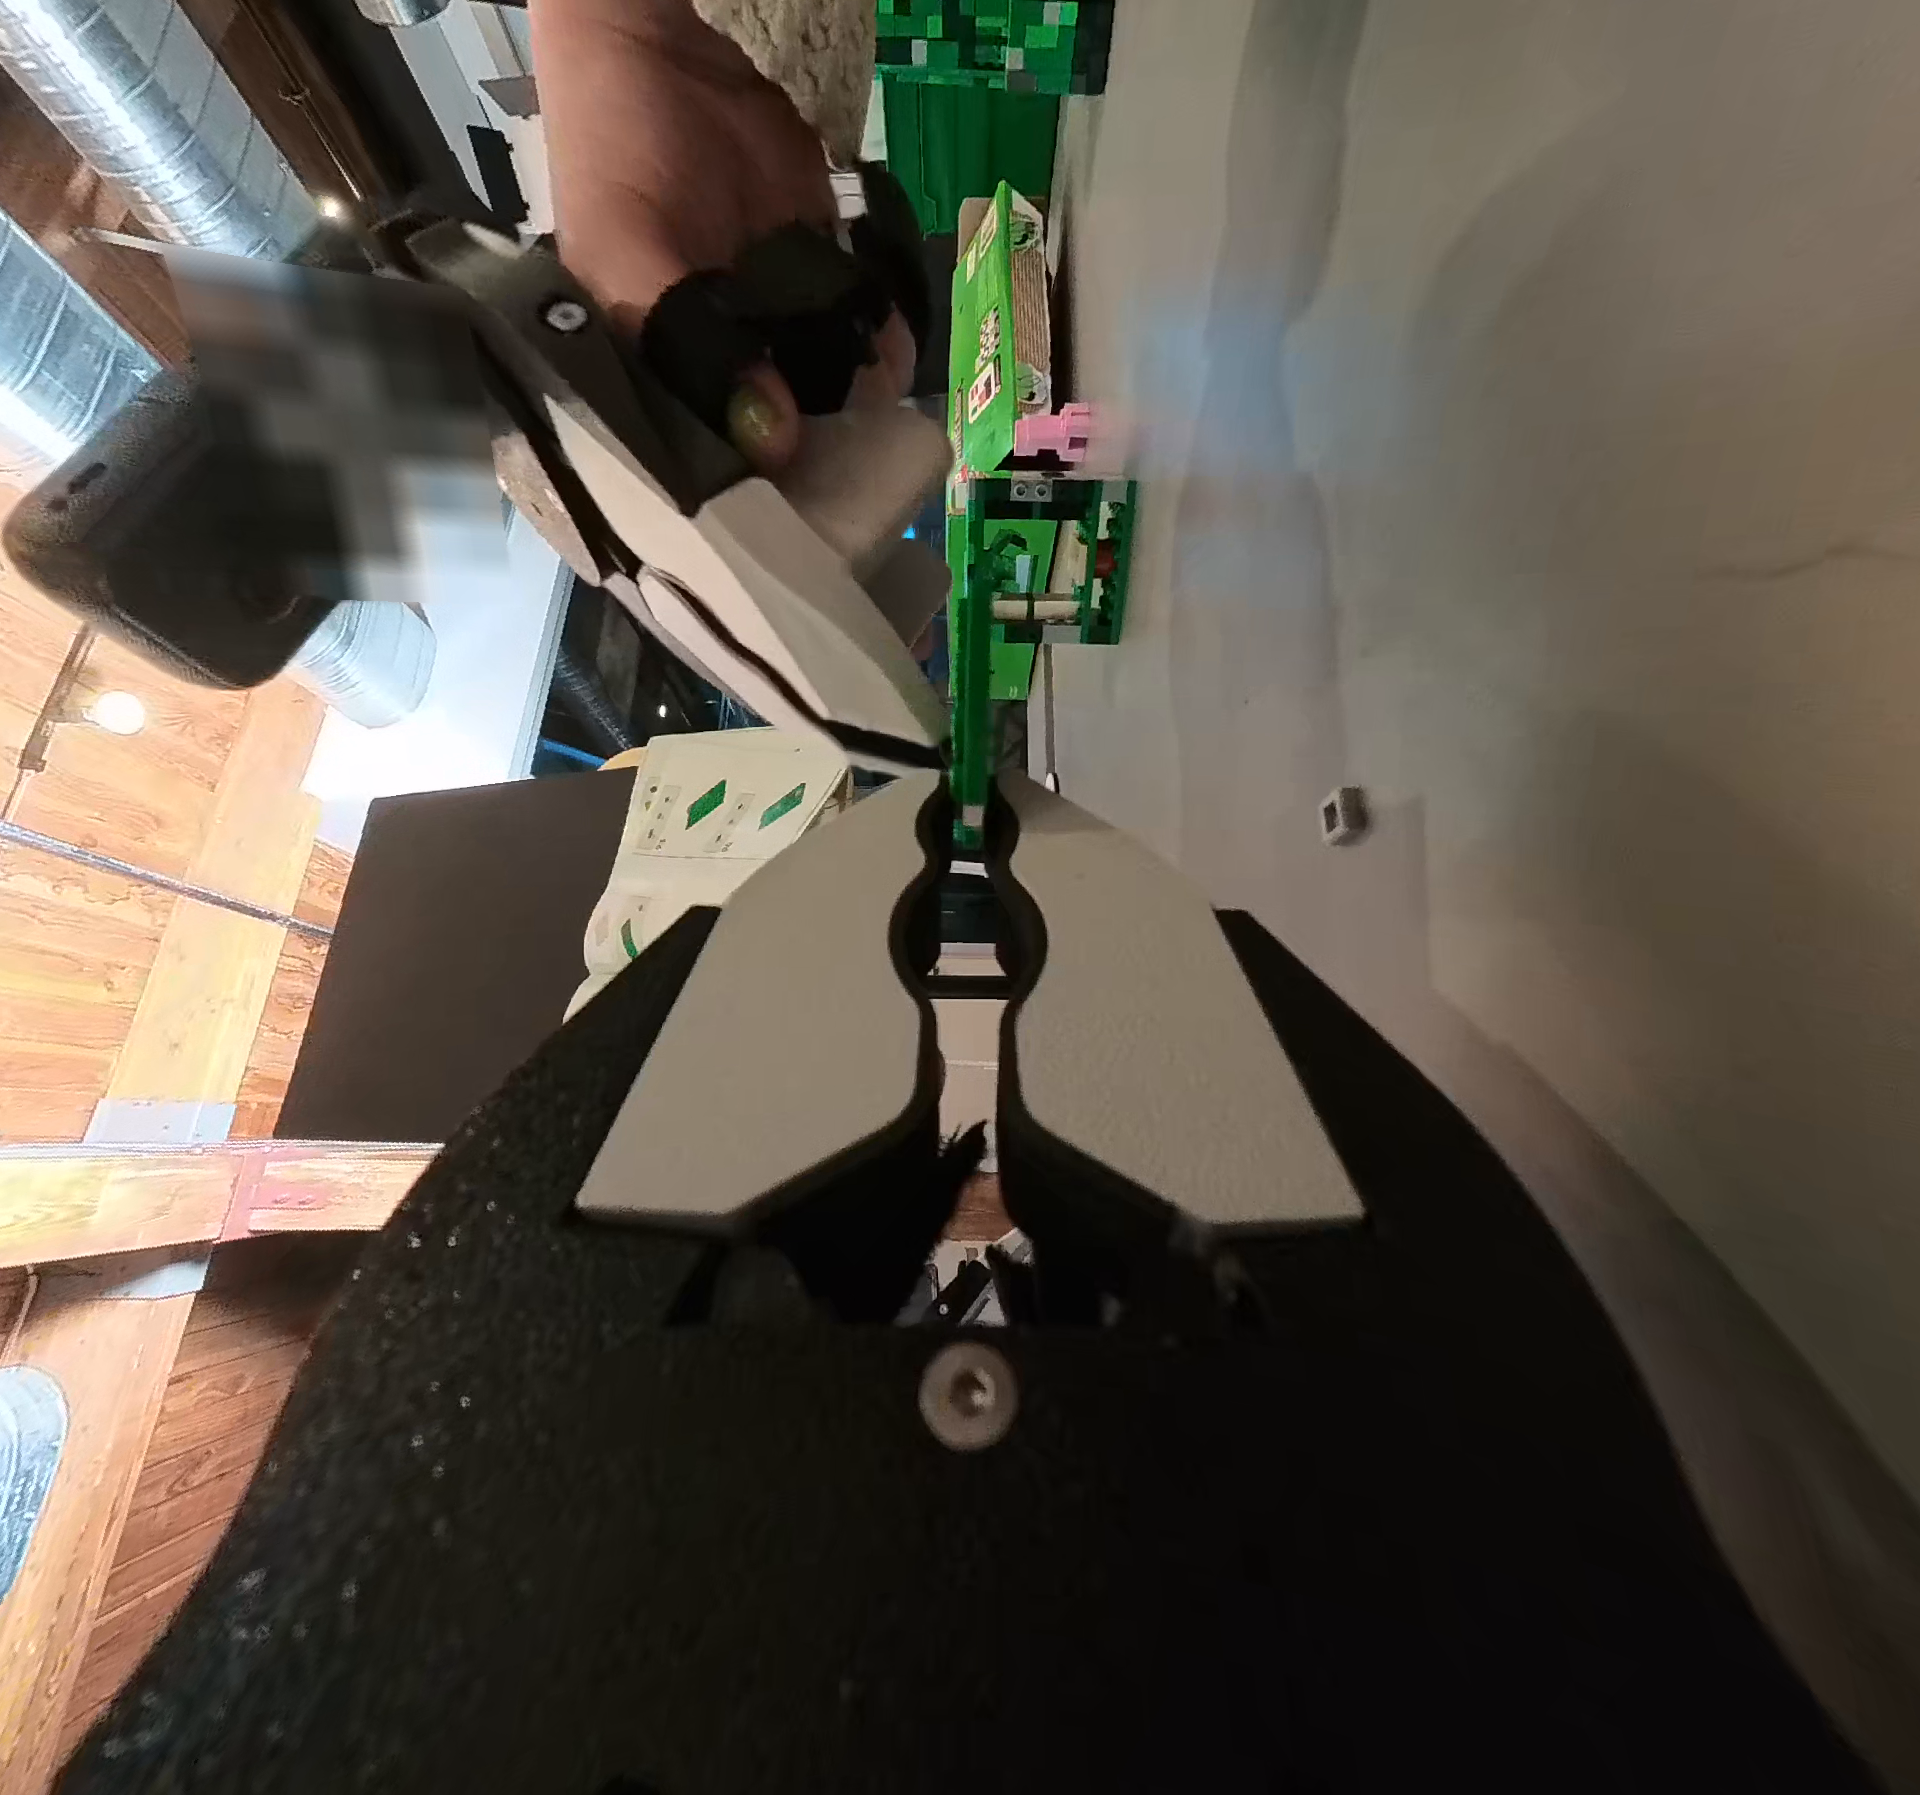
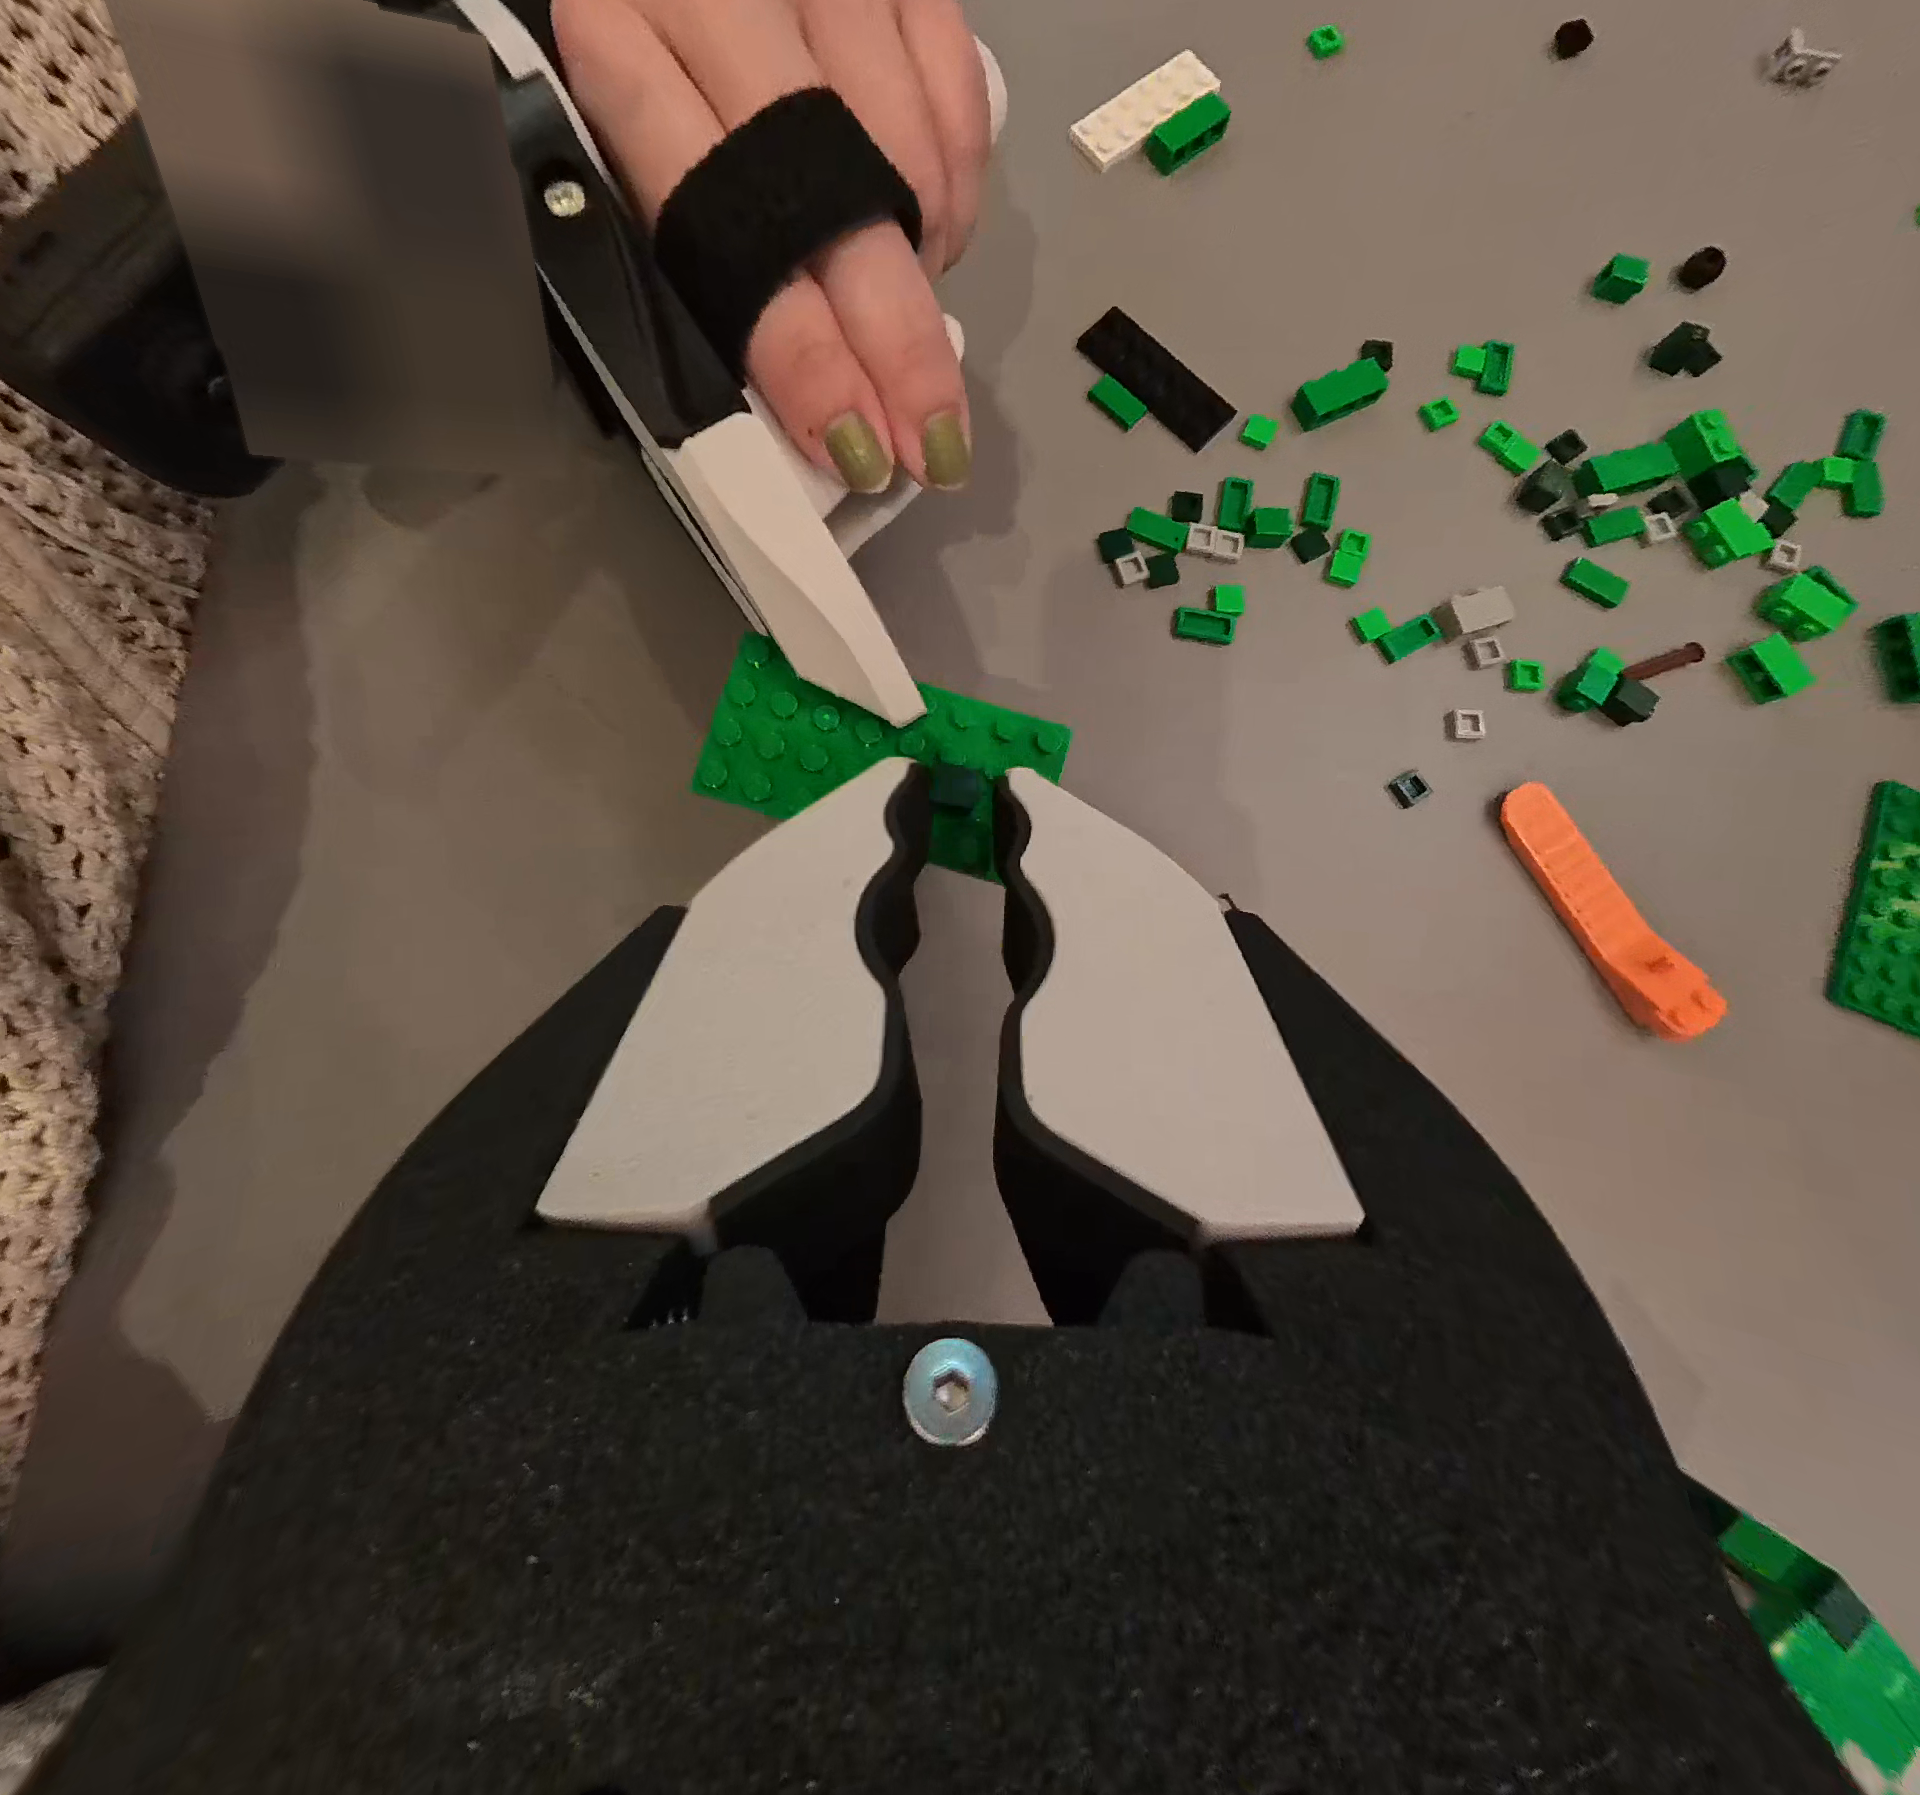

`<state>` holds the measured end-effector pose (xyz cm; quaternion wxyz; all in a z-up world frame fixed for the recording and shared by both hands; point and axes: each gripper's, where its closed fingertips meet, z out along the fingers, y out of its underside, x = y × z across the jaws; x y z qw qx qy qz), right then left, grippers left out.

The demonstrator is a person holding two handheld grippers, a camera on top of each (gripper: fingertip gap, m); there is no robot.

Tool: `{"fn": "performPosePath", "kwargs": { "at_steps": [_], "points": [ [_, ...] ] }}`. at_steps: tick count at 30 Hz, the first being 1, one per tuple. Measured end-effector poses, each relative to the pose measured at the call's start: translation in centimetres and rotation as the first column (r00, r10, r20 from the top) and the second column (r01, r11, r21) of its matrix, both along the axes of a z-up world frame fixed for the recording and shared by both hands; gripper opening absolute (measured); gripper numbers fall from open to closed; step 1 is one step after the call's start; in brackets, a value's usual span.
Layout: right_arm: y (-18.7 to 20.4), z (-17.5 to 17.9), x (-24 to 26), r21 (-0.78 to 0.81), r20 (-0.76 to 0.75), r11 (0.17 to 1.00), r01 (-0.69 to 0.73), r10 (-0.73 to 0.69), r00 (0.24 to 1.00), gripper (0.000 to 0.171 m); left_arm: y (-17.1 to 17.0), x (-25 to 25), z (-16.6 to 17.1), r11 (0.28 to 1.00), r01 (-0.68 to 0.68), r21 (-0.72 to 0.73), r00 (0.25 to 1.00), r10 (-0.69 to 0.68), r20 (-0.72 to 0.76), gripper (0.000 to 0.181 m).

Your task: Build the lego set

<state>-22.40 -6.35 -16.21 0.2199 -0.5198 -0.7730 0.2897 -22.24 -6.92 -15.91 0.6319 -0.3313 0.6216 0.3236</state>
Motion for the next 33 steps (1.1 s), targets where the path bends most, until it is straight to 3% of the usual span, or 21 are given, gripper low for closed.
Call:
{"fn": "performPosePath", "kwargs": {
  "at_steps": [10, 20, 26, 29, 33],
  "points": [
    [0.6, 0.0, 0.5, 0.147, -0.003, 0.989, -0.010, 0.010, 1.000, 0.007, 0.2, -0.2, -0.3, 1.000, -0.010, -0.023, 1.000, 0.010, 0.001, 0.004],
    [0.9, -0.2, 0.8, 0.160, 0.016, 0.987, -0.003, 0.001, 1.000, 0.008, 0.2, -0.3, -0.2, 1.000, -0.011, -0.024, 1.000, 0.011, 0.012, 0.004],
    [0.7, 0.4, 0.7, 0.144, -0.017, 0.989, -0.011, 0.014, 1.000, 0.019, 0.3, -0.4, -0.2, 0.999, -0.016, -0.031, 1.000, 0.017, 0.025, 0.004],
    [1.0, 1.5, 1.0, 0.217, -0.081, 0.976, -0.008, 0.026, 0.996, 0.027, 0.4, -0.6, 0.0, 0.999, -0.020, -0.050, 0.998, 0.023, 0.056, 0.004],
    [0.9, 2.2, 1.5, 0.389, -0.223, 0.921, 0.019, 0.074, 0.972, 0.050, 0.6, -1.0, 0.4, 0.997, -0.026, -0.075, 0.994, 0.034, 0.102, 0.004]
  ]
}}
